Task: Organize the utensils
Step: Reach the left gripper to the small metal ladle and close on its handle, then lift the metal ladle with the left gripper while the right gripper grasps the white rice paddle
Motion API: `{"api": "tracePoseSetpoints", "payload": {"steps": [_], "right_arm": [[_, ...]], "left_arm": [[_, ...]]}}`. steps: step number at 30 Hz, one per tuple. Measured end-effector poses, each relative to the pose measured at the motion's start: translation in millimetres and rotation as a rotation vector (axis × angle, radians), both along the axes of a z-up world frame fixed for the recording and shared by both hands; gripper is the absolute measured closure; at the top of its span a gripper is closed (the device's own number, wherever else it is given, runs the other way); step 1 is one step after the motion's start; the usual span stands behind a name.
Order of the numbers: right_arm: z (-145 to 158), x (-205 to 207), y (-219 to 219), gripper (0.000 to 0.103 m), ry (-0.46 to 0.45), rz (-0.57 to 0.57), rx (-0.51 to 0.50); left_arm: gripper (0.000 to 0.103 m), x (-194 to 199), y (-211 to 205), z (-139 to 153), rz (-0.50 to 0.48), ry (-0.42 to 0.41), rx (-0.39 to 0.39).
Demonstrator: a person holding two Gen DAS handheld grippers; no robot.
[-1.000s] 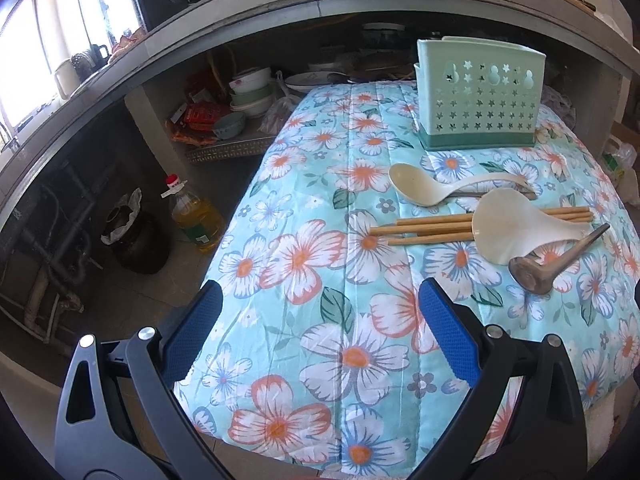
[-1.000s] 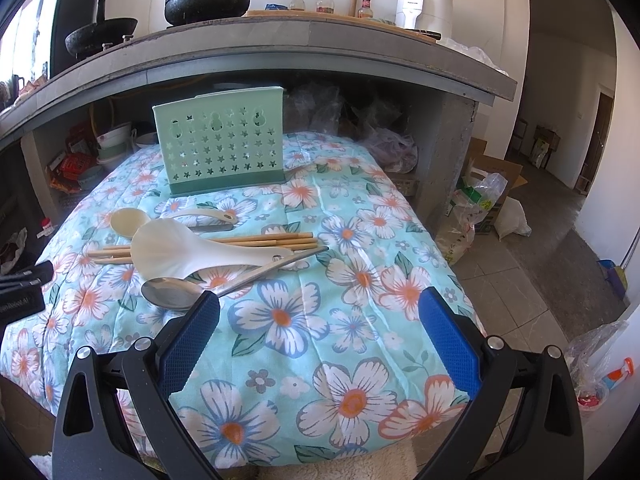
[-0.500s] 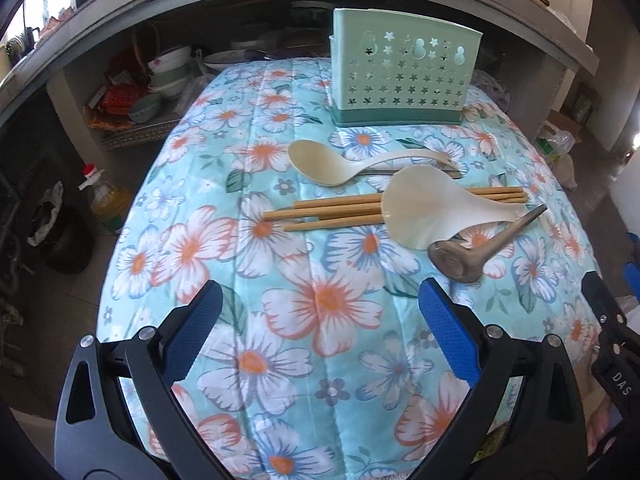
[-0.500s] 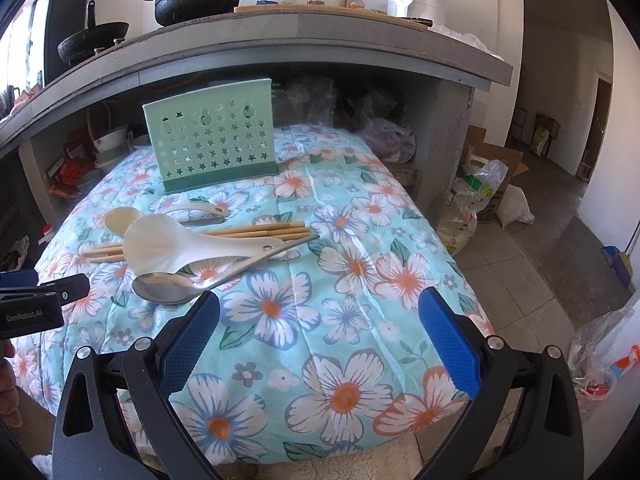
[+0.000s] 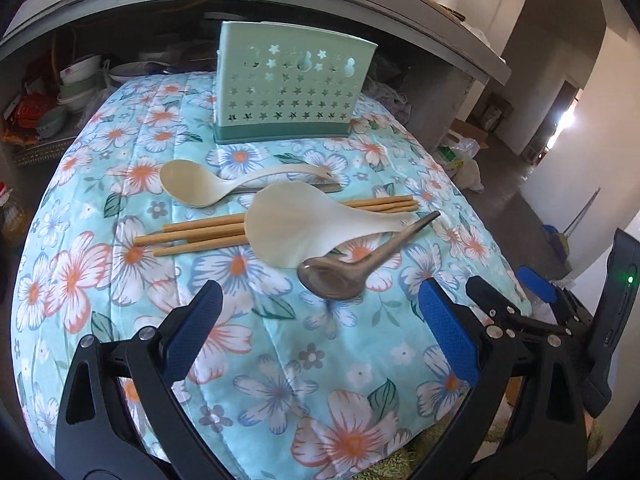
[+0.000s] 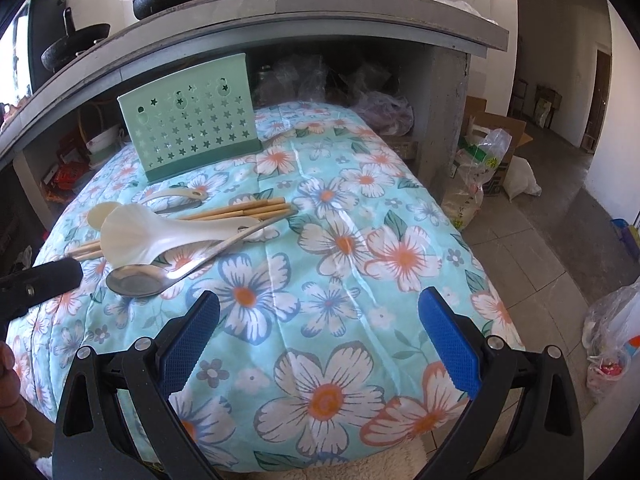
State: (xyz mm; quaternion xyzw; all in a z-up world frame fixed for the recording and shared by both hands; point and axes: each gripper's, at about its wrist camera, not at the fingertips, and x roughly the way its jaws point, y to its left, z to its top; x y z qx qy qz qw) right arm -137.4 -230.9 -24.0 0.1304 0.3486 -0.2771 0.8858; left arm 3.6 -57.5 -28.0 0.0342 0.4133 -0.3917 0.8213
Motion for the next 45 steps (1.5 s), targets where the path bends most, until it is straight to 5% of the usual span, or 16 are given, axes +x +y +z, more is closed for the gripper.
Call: {"api": "tracePoseSetpoints", "payload": {"steps": [7,18,23,31,39,45], "right_arm": [[-8,-1,-11,0.006,-0.008,-0.014,0.048],[-9,-7,-20,0.006,-0.020,-0.039,0.066],[-9,-9,-22,0.006,-0.023,-0.044,0.072],[-7,-9,-18,0.006,-0.036,-0.033,0.068],[-2,-8,-9,0.006,-0.042,-0.012,0.052],[3,-13,-5,0.006,-0.055,-0.023,0.035]], "left_arm": [[0.011,0,-15,-9,-0.035,0.005,0.069],[0.074,31,-28,-38,0.038,0.204,0.077],[0.094,35,-16,-35,0.072,0.262,0.075],[0.100,33,32,-20,0.128,0.302,0.093],[0.097,43,55,-39,0.189,0.443,-0.055],[0.099,39,54,-41,0.184,0.426,-0.082]]}}
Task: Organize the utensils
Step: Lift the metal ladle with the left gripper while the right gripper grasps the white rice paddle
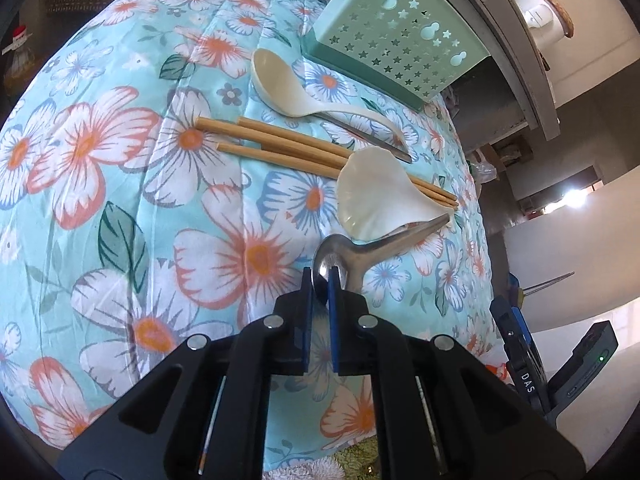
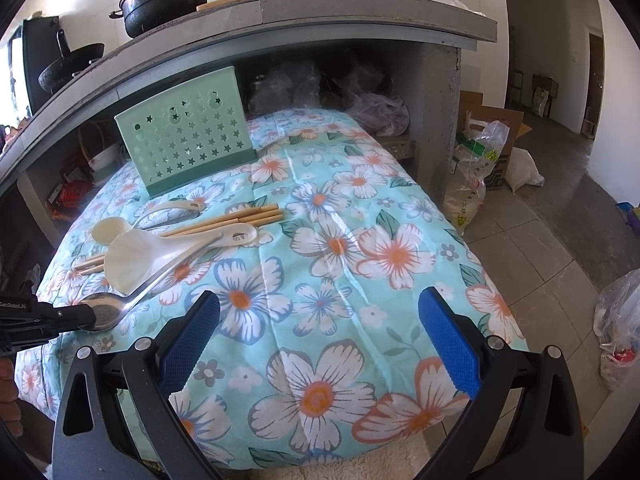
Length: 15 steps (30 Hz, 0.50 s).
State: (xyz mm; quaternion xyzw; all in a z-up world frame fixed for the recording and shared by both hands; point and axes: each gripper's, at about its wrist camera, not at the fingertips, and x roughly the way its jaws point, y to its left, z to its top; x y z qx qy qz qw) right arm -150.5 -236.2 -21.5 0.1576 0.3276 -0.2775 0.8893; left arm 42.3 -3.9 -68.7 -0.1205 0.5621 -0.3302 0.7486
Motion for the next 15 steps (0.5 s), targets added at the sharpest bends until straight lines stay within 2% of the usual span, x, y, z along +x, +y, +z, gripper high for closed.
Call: {"api": "tracePoseSetpoints", "payload": {"steps": [5,9,12,15], "right_arm": [[3,-5,1,0.006,-0.014,-0.013,-0.020],[7,-7,5,0.006,-0.037,-0.003,-0.042],[9,-3,14,0.006,-0.053,0.038,-0.060],[10,6,29,0.006,-0.056,0.117,-0.078]], "left_arm": [[0.103,-7,7,25,-0.041,-0.069,-0.057],[0.103,-9,20,49,-0.055,-0.099,-0.156],[0.103,-3,36,68,-0.020,-0.150,-0.215],[0.103,8,53,80,0.038,-0.203,-0.235]]}}
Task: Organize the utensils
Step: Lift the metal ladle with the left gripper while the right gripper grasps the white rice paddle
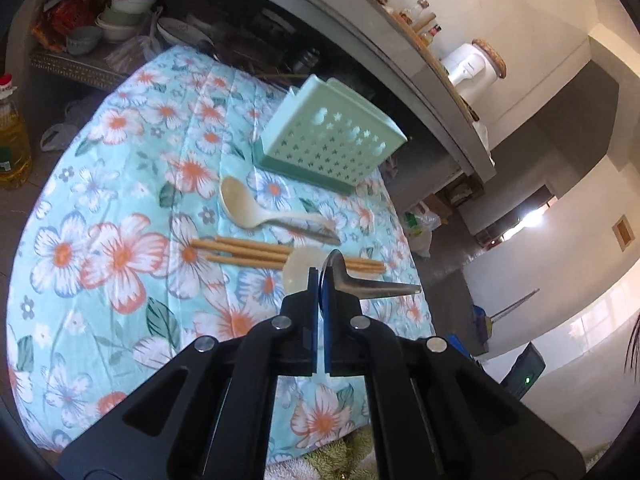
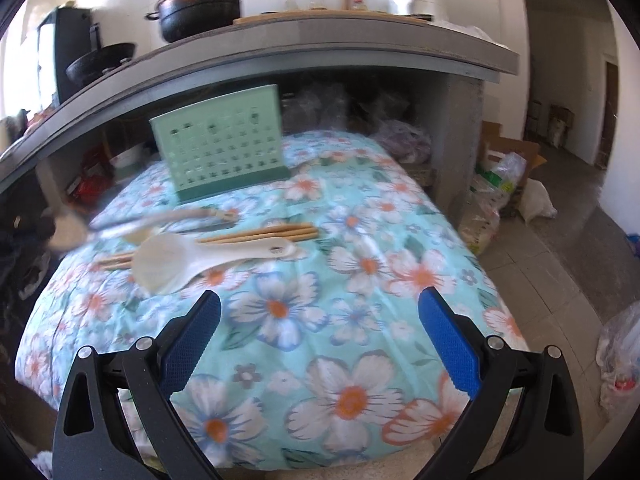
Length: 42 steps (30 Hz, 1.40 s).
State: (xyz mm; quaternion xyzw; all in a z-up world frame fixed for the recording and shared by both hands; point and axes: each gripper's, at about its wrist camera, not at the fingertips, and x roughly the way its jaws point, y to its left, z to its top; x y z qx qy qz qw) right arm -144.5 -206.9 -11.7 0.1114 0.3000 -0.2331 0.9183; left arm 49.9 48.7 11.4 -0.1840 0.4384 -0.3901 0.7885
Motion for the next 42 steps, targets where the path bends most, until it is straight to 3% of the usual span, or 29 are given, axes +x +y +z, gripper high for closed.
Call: {"api": "tracePoseSetpoints", "payload": {"steps": [7,15,19,25,28,30,32,42], "right_arm": [[1,42,57,0.018,0.022,0.286,-0.092],[-14,97,113,0.038,0.136,0.446,-0.249],[-24,126,126,0.047,0.216,0.441,-0.310],[-48,151,138,0.050,0.325,0.414,-0.412],[-52,152,142,0.055,0.331,0.393,-0.443],[-54,151,146,0.064,0.332,0.396,-0.452],[-55,152,150,0.083,0.334,0.393,-0.462],[-21,125,132,0.095,0.225,0.368,-0.379]], "left_arm": [[0.103,26,32,13,0.126,-0.052,-0.046],[0.103,41,54,5,0.182,-0.046,-0.057],[0.103,44,58,-2,0.194,-0.037,-0.049],[0.103,47,61,-7,0.207,-0.035,-0.038],[0.103,48,62,-8,0.216,-0.034,-0.034],[0.103,48,61,-6,0.222,-0.038,-0.030],[0.103,46,62,-4,0.226,-0.045,-0.027],[0.103,38,64,18,0.246,-0.115,-0.019]]}}
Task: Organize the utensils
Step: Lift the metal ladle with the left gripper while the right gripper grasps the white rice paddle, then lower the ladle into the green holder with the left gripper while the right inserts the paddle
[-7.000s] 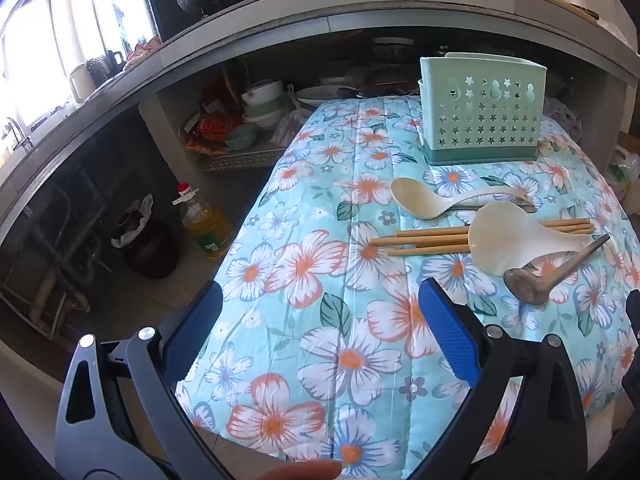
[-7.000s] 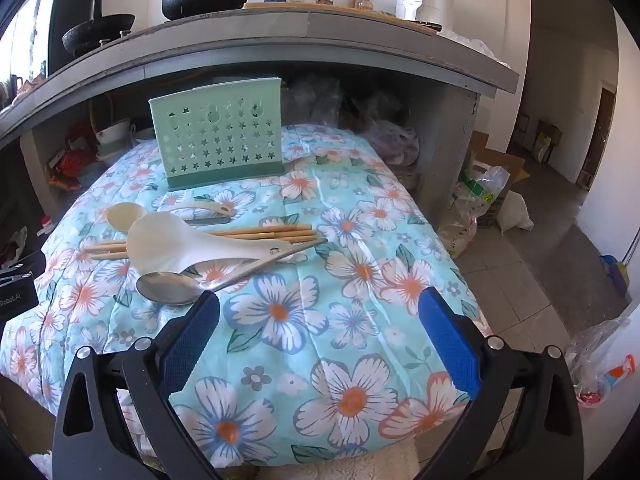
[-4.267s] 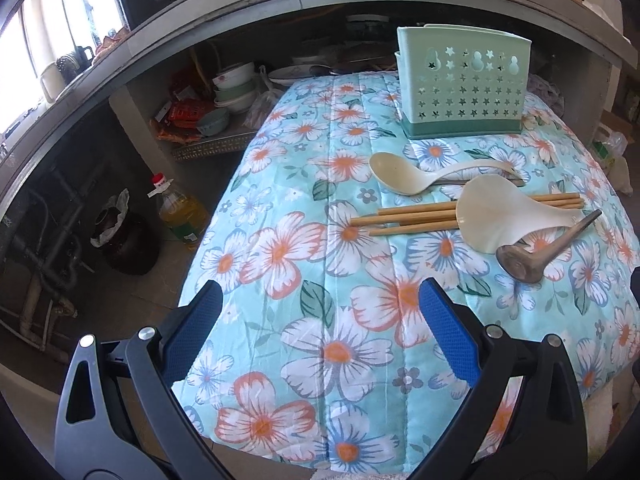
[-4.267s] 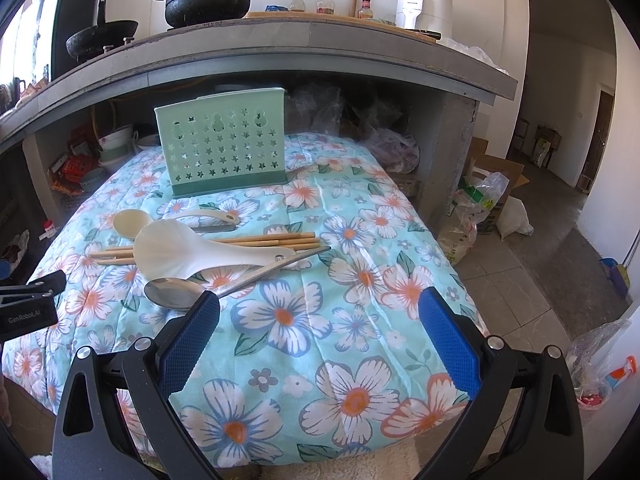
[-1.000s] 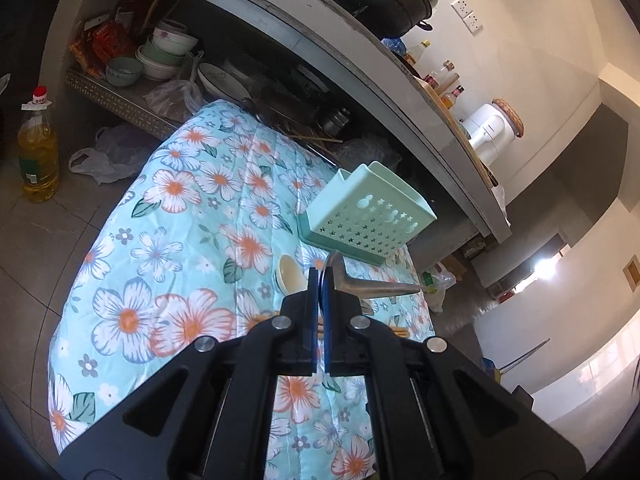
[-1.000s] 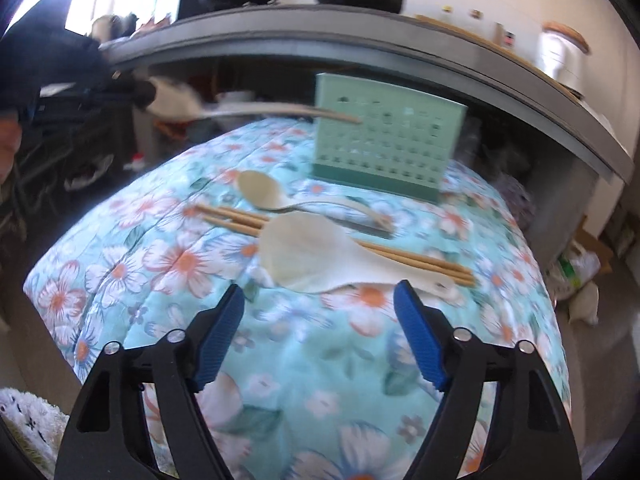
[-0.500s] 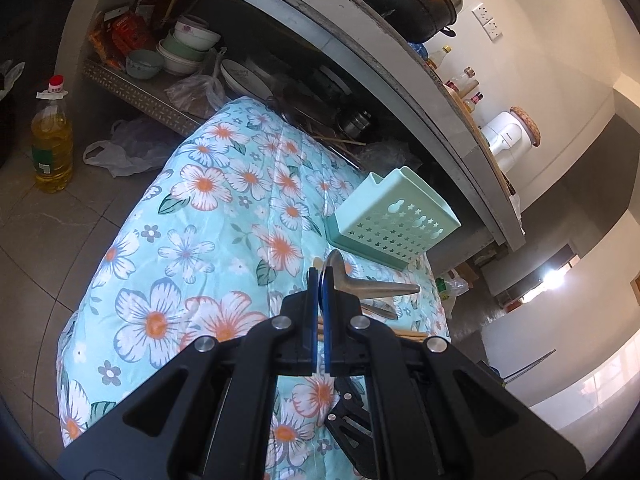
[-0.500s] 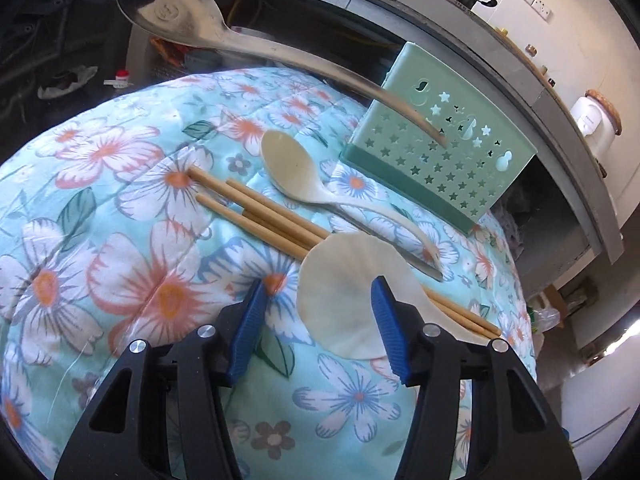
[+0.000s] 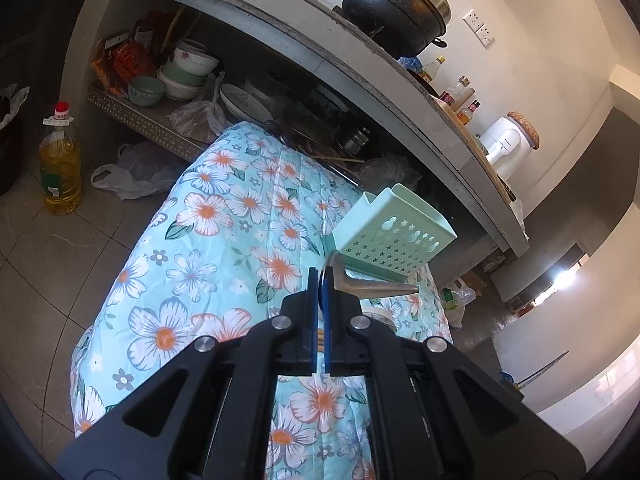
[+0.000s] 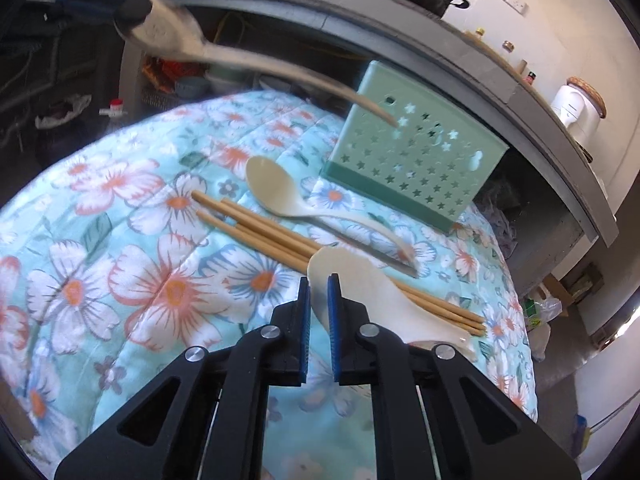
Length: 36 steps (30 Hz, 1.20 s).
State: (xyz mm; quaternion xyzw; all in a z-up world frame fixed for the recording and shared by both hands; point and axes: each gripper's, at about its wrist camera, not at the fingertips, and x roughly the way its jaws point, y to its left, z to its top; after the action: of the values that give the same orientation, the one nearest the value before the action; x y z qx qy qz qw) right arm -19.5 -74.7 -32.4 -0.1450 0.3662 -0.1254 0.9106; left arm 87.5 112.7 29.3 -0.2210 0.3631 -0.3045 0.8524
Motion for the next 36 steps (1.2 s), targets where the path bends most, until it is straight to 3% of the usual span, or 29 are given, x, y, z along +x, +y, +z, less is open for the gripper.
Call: {"api": "tracePoseSetpoints", "payload": {"steps": [7,12,18,25,36], "right_arm": [[55,-32,-30,0.099,-0.141,-0.022,0.124],[95,-49,-73,0.101,-0.239,-0.046,0.279],[131,-63,-126,0.101,-0.310,-0.052,0.392],[168,-65,-178,0.101,-0.392,-0.039,0.475],[214,-28,-241,0.101,-0.514,0.026,0.569]], "left_arm": [[0.103,-2,-7,28,-0.007,-0.088,0.001],[0.103,-1,-16,54,-0.016,-0.173,0.001],[0.103,7,-39,94,-0.027,-0.298,0.037],[0.103,24,-90,134,-0.027,-0.472,0.213],[0.103,72,-170,133,-0.058,-0.517,0.563]]}}
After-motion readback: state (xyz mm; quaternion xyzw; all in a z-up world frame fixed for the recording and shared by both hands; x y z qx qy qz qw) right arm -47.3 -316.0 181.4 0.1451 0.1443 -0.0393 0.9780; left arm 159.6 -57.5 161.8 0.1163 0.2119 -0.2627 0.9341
